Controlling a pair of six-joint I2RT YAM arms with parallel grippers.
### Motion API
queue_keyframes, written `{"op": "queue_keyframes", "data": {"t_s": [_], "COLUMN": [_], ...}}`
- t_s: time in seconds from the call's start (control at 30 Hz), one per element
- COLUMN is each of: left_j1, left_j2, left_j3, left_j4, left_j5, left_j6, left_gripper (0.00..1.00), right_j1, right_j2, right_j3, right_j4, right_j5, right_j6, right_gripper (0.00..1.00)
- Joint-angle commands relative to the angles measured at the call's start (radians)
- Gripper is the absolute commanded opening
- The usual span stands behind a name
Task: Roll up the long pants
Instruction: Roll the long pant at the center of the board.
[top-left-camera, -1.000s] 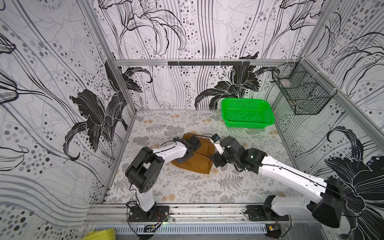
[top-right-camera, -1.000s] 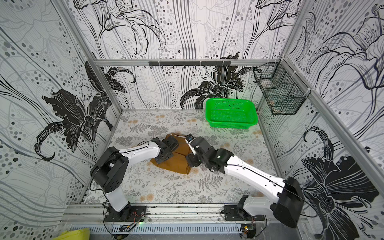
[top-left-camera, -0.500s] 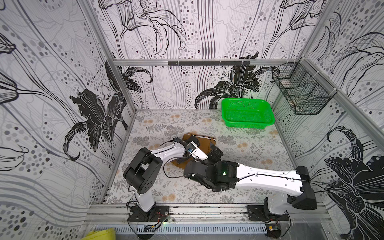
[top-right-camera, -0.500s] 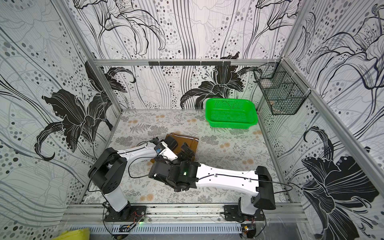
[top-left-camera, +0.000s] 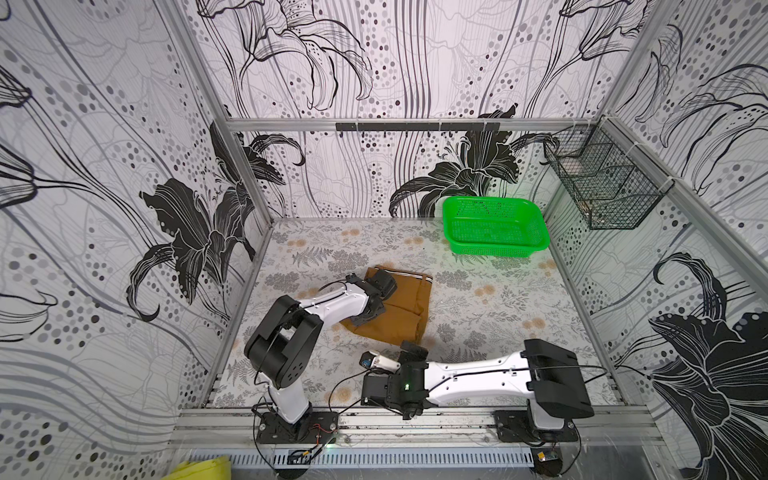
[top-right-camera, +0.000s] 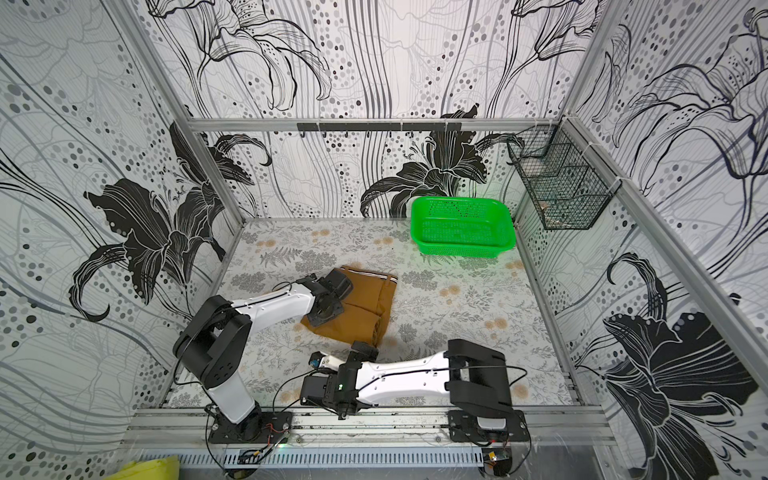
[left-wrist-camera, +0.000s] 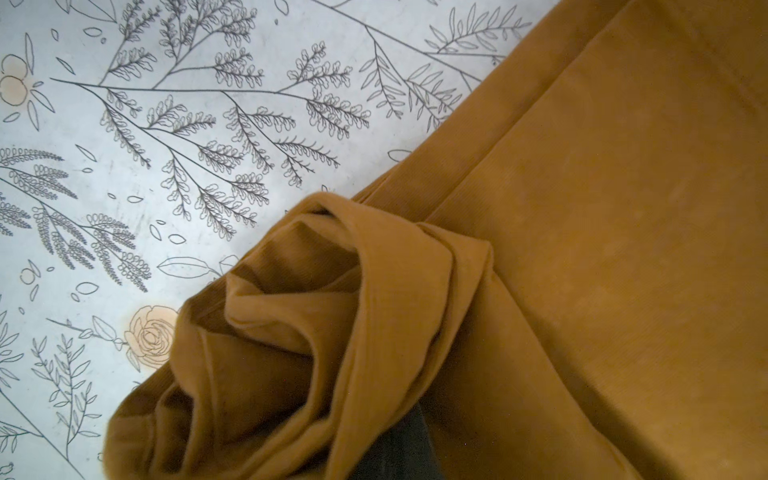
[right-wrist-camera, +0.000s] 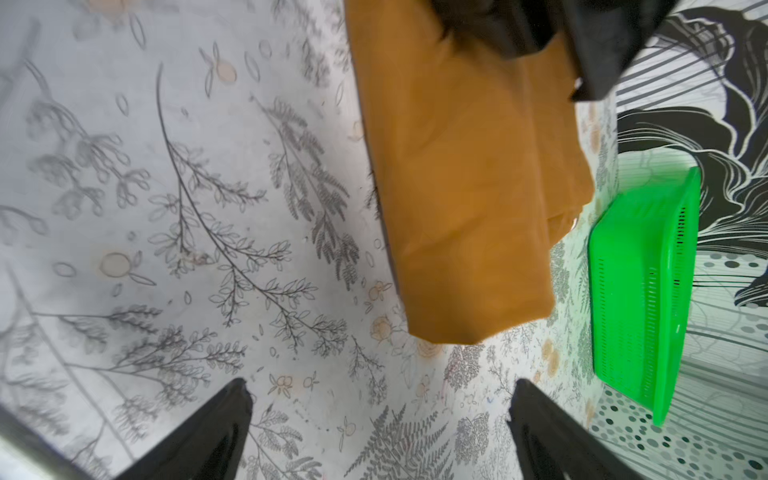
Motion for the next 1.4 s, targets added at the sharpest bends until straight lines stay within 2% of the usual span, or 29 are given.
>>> {"op": "queue_keyframes", "data": {"t_s": [0.0, 0.3, 0.57, 0.73, 0.83, 0.93, 1.03, 1.23, 1.37], "left_j1": [0.058, 0.067, 0.067, 0.069, 0.068, 0.069, 0.071, 0.082, 0.089], "left_j2": [0.147, 0.131, 0.131, 0.134, 0.135, 0.131, 0.127, 0.116, 0.083], "left_j3": [-0.093, -0.128, -0.14, -0.14, -0.142, -0.144, -0.145, -0.148, -0.136], "left_j4": [0.099, 0.107, 0.107, 0.105, 0.103, 0.104, 0.101, 0.092, 0.073], "left_j5": [0.072, 0.078, 0.083, 0.083, 0.085, 0.084, 0.082, 0.076, 0.058], "left_j6": [0.031, 0.033, 0.026, 0.017, 0.014, 0.012, 0.013, 0.018, 0.03], "left_gripper": [0.0, 0.0, 0.0, 0.0, 0.0, 0.0, 0.0, 0.0, 0.0], "right_j1": [-0.004, -0.026, -0.114, -0.16, -0.183, -0.2, -0.213, -0.218, -0.216], "right_j2": [0.079, 0.233, 0.281, 0.328, 0.37, 0.399, 0.412, 0.399, 0.356], "right_j3": [0.047, 0.063, 0.007, 0.002, 0.025, 0.038, 0.048, 0.045, 0.032], "right_j4": [-0.005, 0.049, 0.251, 0.353, 0.365, 0.382, 0.39, 0.373, 0.323], "right_j5": [0.016, 0.195, 0.245, 0.203, 0.162, 0.139, 0.12, 0.045, -0.071], "right_j6": [-0.017, -0.066, -0.169, -0.233, -0.252, -0.265, -0.259, -0.259, -0.242], "right_gripper": [1.0, 1.0, 0.96, 0.73, 0.49, 0.31, 0.0, 0.0, 0.0]}}
